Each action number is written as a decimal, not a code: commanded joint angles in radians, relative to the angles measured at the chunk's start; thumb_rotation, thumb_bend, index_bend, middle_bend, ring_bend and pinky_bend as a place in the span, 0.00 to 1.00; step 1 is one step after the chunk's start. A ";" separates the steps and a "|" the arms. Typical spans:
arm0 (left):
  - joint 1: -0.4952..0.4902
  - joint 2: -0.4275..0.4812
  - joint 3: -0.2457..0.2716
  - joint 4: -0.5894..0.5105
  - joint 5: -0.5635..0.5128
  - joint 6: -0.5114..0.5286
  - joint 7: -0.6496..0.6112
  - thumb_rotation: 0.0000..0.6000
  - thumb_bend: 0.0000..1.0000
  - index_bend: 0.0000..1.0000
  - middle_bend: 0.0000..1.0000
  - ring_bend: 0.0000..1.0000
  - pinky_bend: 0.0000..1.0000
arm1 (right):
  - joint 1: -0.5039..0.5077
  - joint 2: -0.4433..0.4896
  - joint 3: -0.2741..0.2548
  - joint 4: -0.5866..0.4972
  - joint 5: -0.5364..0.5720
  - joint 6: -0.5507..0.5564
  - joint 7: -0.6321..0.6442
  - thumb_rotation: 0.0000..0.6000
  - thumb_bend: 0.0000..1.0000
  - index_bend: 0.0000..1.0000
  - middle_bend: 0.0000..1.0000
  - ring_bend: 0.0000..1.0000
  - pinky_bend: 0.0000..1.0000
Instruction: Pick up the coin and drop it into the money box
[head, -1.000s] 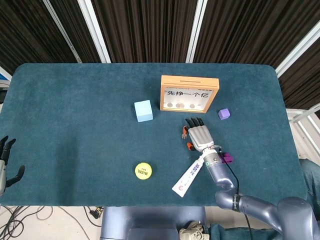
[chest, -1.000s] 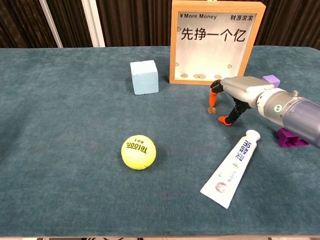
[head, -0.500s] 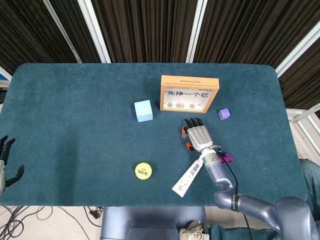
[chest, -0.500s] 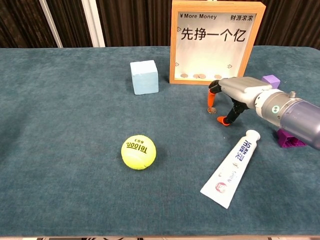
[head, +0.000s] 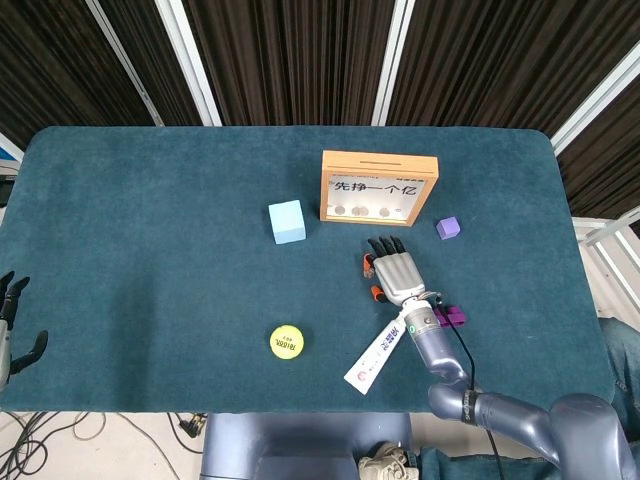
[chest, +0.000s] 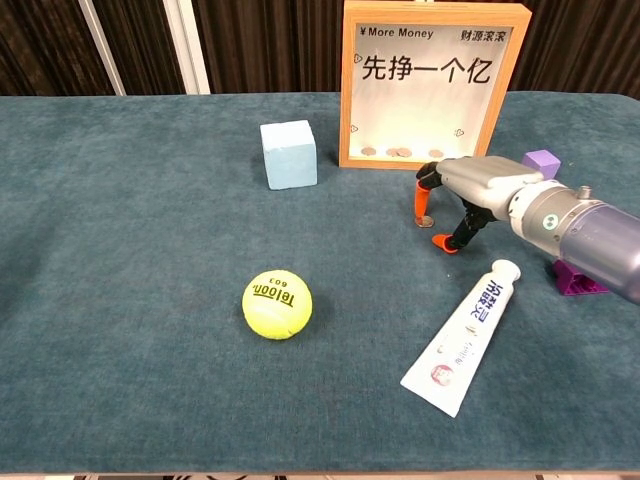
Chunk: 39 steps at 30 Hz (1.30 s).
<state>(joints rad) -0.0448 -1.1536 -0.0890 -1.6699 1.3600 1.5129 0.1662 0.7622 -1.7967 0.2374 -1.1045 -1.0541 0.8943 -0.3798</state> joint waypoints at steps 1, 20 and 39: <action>0.000 0.000 0.000 0.000 -0.001 -0.001 0.000 1.00 0.34 0.12 0.01 0.00 0.00 | 0.002 -0.003 0.000 0.005 0.002 -0.002 0.000 1.00 0.39 0.42 0.12 0.05 0.00; -0.001 0.006 0.003 -0.005 -0.004 -0.009 0.003 1.00 0.34 0.11 0.01 0.00 0.00 | 0.032 -0.026 0.026 0.058 0.031 -0.025 -0.003 1.00 0.43 0.50 0.12 0.05 0.00; -0.002 0.011 0.004 -0.015 -0.017 -0.017 0.016 1.00 0.34 0.12 0.01 0.00 0.00 | 0.041 -0.044 0.032 0.096 0.030 -0.024 0.016 1.00 0.47 0.57 0.12 0.05 0.00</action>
<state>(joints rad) -0.0467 -1.1431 -0.0850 -1.6847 1.3427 1.4960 0.1826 0.8027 -1.8401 0.2681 -1.0099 -1.0235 0.8696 -0.3653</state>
